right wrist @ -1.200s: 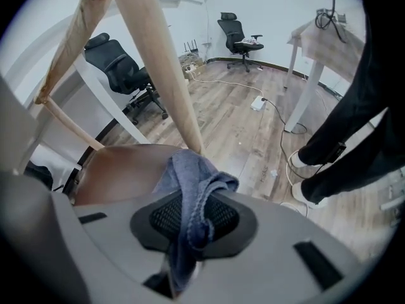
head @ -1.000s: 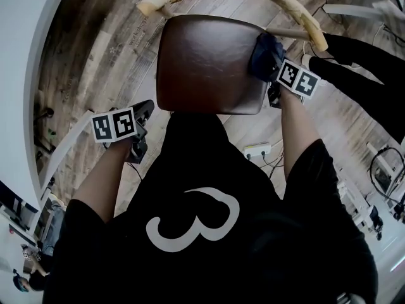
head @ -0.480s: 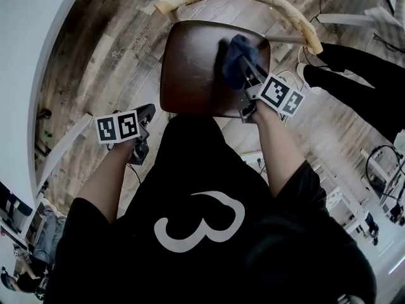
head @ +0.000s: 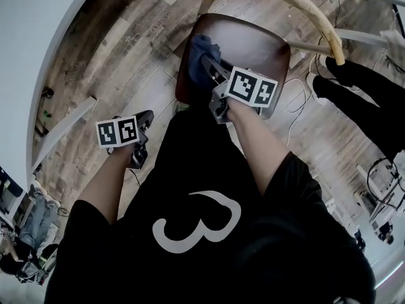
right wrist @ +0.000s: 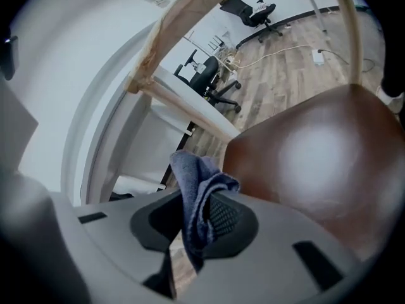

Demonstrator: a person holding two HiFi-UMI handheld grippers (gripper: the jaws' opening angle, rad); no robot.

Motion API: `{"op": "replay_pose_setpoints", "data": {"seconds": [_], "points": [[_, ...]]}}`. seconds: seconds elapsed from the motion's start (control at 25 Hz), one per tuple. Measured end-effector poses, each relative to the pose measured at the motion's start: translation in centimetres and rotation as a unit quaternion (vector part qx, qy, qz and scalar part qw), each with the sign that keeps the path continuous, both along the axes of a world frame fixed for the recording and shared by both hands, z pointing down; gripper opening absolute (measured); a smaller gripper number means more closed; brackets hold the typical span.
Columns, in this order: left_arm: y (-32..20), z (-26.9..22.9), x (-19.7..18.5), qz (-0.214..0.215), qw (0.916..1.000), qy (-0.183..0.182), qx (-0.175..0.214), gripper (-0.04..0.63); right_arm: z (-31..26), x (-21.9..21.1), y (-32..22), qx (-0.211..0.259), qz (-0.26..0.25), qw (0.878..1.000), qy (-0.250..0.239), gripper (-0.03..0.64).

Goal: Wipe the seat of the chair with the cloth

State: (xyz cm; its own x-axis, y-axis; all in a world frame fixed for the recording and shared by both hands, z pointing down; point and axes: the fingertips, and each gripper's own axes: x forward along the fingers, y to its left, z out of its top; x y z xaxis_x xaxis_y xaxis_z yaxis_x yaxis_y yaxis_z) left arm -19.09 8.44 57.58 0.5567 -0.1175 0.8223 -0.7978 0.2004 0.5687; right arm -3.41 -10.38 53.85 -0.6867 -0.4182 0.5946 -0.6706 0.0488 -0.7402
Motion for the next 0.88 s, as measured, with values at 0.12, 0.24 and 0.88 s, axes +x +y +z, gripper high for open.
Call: {"op": "replay_pose_setpoints", "data": {"seconds": [0.12, 0.24, 0.88], "points": [[1.0, 0.1, -1.6, -0.007, 0.9999, -0.007, -0.004, 0.012, 1.3, -1.7, 0.3, -0.017, 0.002, 1.000, -0.002, 0.071], [1.4, 0.0, -2.6, -0.014, 0.9998, -0.015, -0.005, 0.012, 2.7, -2.9, 0.3, -0.031, 0.003, 1.000, 0.005, 0.071], [0.7, -0.3, -3.2, -0.005, 0.9996, -0.025, 0.007, 0.012, 7.7, -2.7, 0.6, -0.031, -0.066, 0.990, 0.118, 0.071]]}}
